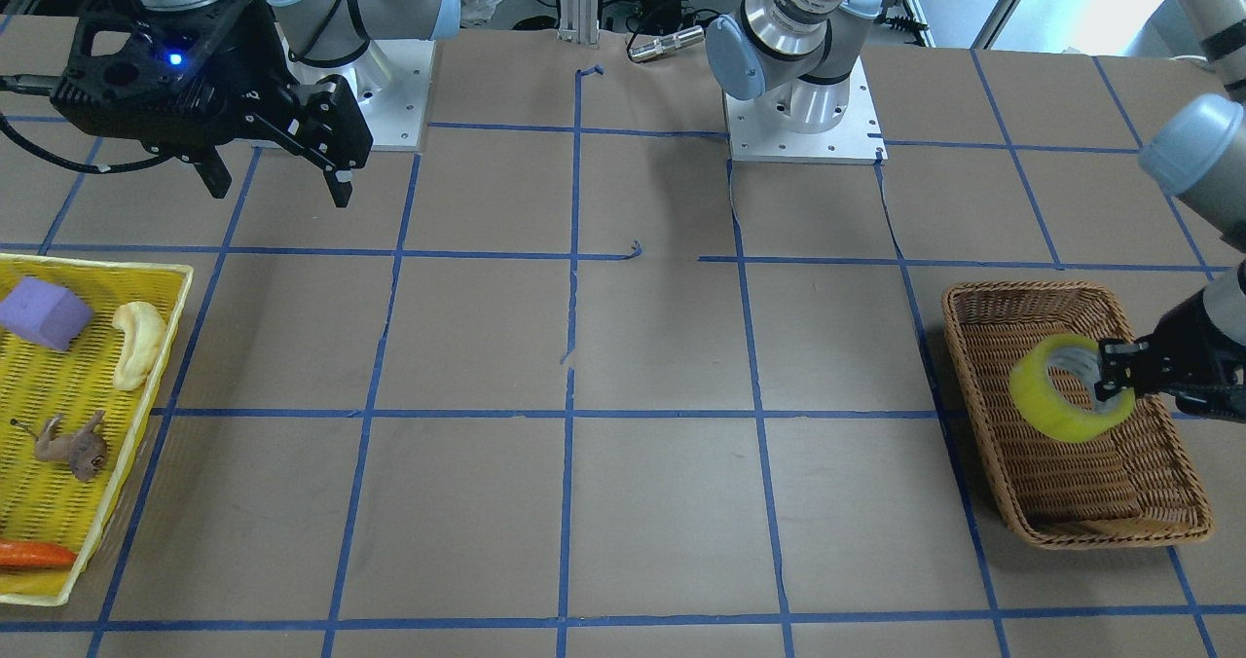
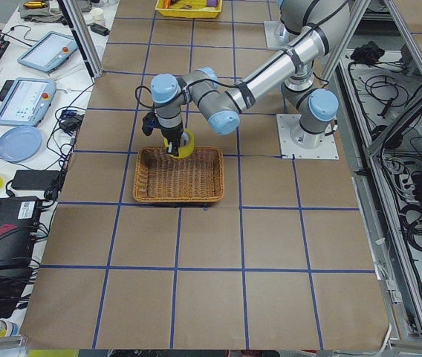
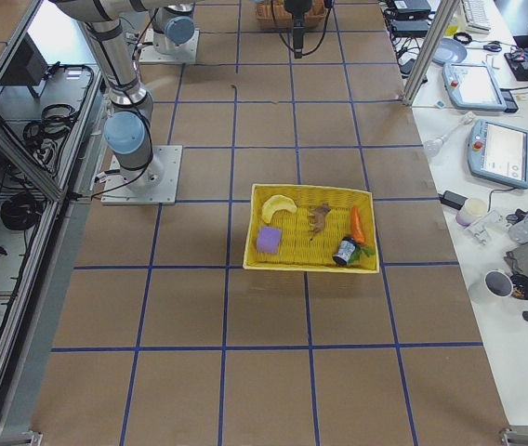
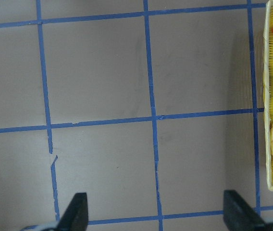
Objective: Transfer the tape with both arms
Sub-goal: 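Lower the tape roll into the basket and open the left gripper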
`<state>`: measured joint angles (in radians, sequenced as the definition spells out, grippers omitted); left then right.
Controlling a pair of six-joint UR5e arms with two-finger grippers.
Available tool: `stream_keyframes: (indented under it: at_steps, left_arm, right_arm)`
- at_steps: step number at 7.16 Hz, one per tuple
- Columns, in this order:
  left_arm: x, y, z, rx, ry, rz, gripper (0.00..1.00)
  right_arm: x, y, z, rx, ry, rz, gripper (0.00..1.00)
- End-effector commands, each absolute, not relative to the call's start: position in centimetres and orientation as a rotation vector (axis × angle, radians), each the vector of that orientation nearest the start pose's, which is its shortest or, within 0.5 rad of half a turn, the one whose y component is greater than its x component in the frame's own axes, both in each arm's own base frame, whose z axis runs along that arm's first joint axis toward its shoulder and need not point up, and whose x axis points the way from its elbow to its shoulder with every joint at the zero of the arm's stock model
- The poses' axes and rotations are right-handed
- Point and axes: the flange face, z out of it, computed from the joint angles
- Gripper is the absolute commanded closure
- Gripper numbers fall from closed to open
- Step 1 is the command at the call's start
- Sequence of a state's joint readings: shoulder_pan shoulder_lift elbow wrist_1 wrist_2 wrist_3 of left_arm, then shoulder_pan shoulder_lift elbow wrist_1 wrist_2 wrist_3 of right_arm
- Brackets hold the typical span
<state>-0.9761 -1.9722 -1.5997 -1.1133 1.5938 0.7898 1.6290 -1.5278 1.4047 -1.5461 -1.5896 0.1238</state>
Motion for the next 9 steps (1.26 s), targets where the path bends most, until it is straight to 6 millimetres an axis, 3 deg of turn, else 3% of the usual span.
stream_keyframes:
  at_steps: [1,3,4,5,6,7,8,9]
  left_arm:
    - [27.0,-61.3,25.2,0.348,3.098,-0.018,1.0]
    - [26.9,-61.2,24.0,0.344,3.099,-0.016,0.95]
    - [26.7,-60.8,22.9,0.342,3.103,-0.014,0.75]
    - [26.5,-60.6,22.3,0.341,3.099,-0.021,0.12]
    - [26.3,-60.6,22.3,0.332,3.1,-0.024,0.04]
    - [25.7,-61.0,25.5,0.344,3.065,-0.083,0.03]
    - [23.8,-61.3,28.1,0.368,3.067,-0.152,0.03]
    - [19.7,-61.3,31.8,0.379,3.088,-0.202,0.03]
  right_arm:
    - [16.1,-50.8,54.6,0.105,3.146,-0.154,0.0]
    - [16.1,-50.8,54.6,0.103,3.145,-0.157,0.0]
    - [16.1,-50.7,54.7,0.103,3.147,-0.159,0.0]
    - [16.1,-50.7,54.7,0.105,3.147,-0.159,0.0]
    - [16.1,-50.6,54.7,0.105,3.147,-0.159,0.0]
    - [16.1,-50.5,54.8,0.103,3.145,-0.161,0.0]
    - [16.1,-50.5,54.8,0.103,3.145,-0.161,0.0]
    - [16.1,-50.5,54.8,0.103,3.145,-0.161,0.0]
